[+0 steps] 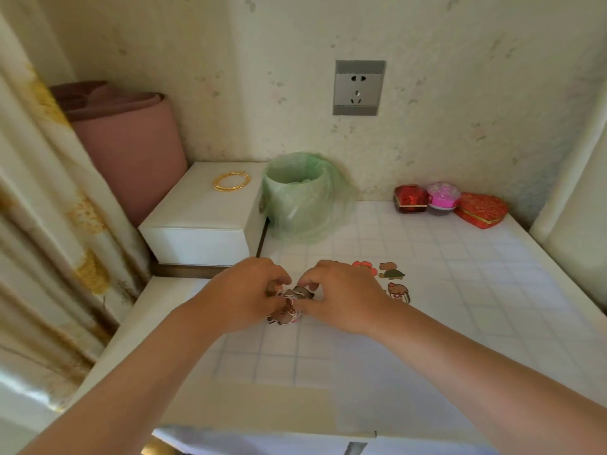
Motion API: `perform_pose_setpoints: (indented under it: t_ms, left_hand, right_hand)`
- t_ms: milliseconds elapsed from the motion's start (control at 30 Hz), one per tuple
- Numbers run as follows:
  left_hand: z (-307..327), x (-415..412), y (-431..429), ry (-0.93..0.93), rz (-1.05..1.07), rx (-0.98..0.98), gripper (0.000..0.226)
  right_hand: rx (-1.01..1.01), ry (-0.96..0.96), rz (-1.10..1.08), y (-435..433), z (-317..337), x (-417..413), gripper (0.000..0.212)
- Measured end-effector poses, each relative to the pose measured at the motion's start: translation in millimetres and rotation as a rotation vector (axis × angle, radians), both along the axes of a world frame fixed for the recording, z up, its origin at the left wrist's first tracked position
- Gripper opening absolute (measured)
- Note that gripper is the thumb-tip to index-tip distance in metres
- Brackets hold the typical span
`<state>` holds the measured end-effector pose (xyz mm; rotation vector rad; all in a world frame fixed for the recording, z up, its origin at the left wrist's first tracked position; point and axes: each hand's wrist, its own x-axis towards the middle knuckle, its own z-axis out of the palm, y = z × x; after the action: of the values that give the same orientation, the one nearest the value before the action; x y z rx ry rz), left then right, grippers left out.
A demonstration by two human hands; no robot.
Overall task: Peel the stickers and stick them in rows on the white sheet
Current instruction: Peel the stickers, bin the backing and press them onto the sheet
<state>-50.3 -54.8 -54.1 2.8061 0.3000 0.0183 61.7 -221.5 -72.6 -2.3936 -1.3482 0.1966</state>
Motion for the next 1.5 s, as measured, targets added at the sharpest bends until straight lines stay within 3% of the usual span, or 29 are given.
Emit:
perform_pose_setpoints:
  t_ms: [67, 233, 367, 733, 900, 1100, 1367, 1500]
  left_hand:
    - [-0.3, -3.3, 1.8, 0.063, -0.035, 0.016, 0.029]
    - [-6.0, -3.9, 4.6, 0.115, -0.036, 0.01, 0.041]
    - [-6.8, -3.7, 3.4, 0.095, 0.016, -0.036, 0.043]
    - [0.3, -1.6, 7.0, 0.046, 0.058, -0.151, 0.026]
    - [6.5, 4.4, 0.5, -0.062, 0.13, -0.474, 0.014]
    - [18.5, 14.6, -8.0, -0.176, 0.329, -0.879, 0.015]
    - [27.6, 20.6, -20.5, -0.073, 0.29, -0.887, 0.023]
    - [28.1, 23.5, -27.9, -0.128, 0.297, -0.869, 0.015]
  right_hand:
    - [-0.025, 0.004, -0.008, 5.8, 2.0, -3.0, 0.039]
    - [-0.035, 0.202, -0.065, 17.3, 2.5, -7.8, 0.017]
    - [-0.065, 0.282, -0.1, 19.4, 2.0, -5.7, 0.017]
    - [0.133, 0.658, -0.205, 17.2, 14.0, 7.6, 0.006]
    - [0.221, 0.715, -0.202, 13.8, 24.5, 10.8, 0.009]
    - [0.328, 0.879, -0.285, 4.9, 37.2, 11.9, 0.009]
    - [0.399, 0.804, -0.368, -6.8, 45.3, 10.2, 0.004]
    - [0.424, 0.743, -0.362, -7.8, 49.1, 7.3, 0.003]
